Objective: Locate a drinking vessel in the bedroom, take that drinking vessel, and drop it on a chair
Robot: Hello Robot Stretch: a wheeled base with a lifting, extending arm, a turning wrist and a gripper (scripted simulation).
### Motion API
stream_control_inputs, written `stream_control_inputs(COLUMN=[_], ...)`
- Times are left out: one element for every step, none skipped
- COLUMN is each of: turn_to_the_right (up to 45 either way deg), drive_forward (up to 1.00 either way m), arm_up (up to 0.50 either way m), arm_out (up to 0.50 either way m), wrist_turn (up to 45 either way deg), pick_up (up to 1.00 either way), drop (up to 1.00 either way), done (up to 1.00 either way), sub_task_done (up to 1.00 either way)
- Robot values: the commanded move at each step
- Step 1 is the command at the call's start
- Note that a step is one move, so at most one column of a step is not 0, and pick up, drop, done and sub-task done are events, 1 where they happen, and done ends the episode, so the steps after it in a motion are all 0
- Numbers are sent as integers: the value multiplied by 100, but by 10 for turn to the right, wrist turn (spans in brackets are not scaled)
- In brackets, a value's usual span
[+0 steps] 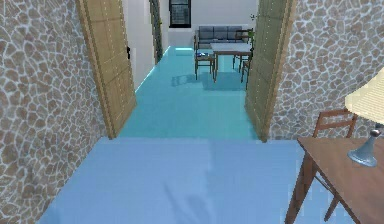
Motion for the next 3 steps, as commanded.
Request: stream_control_inputs(turn_to_the_right=[0, 0, 0], drive_forward=[0, 0, 0], arm_up=[0, 10, 0], arm_out=[0, 0, -8], wrist_turn=[0, 0, 0], pick_up=[0, 0, 0], drop=[100, 0, 0], done=[0, 0, 0], sub_task_done=[0, 0, 0])
